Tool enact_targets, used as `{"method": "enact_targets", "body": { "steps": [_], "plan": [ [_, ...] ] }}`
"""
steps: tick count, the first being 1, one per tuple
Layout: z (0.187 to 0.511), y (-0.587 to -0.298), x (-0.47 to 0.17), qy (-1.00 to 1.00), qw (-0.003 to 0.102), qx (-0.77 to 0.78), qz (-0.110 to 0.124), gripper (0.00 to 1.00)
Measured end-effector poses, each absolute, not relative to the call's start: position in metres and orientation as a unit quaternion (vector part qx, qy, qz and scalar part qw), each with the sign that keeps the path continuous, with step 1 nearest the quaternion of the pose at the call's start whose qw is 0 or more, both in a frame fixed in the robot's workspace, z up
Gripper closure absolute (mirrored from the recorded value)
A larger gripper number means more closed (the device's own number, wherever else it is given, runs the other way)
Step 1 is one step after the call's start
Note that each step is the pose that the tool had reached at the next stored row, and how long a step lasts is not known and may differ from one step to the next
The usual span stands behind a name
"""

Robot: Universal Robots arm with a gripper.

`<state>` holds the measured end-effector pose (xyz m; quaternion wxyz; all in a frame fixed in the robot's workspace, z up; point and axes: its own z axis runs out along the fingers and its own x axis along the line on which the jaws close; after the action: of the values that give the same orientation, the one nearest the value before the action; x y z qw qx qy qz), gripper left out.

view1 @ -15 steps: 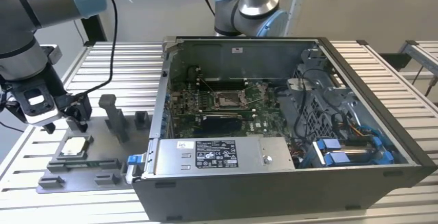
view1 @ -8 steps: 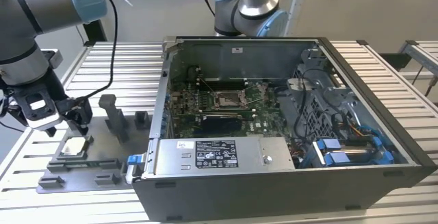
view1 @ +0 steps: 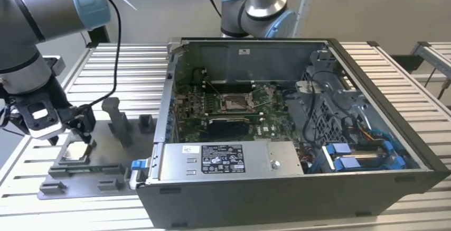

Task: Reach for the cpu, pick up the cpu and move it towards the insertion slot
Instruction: 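Pick up the cpu and move it towards the insertion slot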

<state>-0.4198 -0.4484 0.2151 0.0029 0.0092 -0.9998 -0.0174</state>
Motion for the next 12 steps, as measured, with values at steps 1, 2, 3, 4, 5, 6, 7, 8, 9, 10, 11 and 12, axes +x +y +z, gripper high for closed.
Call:
{"method": "enact_targets", "body": {
  "steps": [1,2,3,4,5,6,7,8,9,10,11,12],
  "plan": [
    [0.214,-0.449,-0.420,-1.000,0.003,0.009,-0.017,0.00],
    [0.213,-0.449,-0.420,-1.000,0.003,0.009,-0.017,0.00],
    [0.212,-0.449,-0.421,-1.000,0.003,0.009,-0.017,0.00],
    [0.210,-0.449,-0.421,-1.000,0.003,0.009,-0.017,0.00],
    [0.209,-0.449,-0.421,-1.000,0.003,0.009,-0.017,0.00],
    [0.208,-0.449,-0.422,-1.000,0.003,0.009,-0.017,0.00],
    [0.207,-0.449,-0.422,-1.000,0.003,0.009,-0.017,0.00],
    [0.206,-0.449,-0.422,-1.000,0.003,0.009,-0.017,0.00],
    [0.205,-0.449,-0.422,-1.000,0.003,0.009,-0.017,0.00],
    [0.204,-0.449,-0.422,-1.000,0.003,0.009,-0.017,0.00],
    [0.203,-0.449,-0.422,-1.000,0.003,0.009,-0.017,0.00],
    [0.202,-0.449,-0.422,-1.000,0.003,0.009,-0.017,0.00]
  ]
}}
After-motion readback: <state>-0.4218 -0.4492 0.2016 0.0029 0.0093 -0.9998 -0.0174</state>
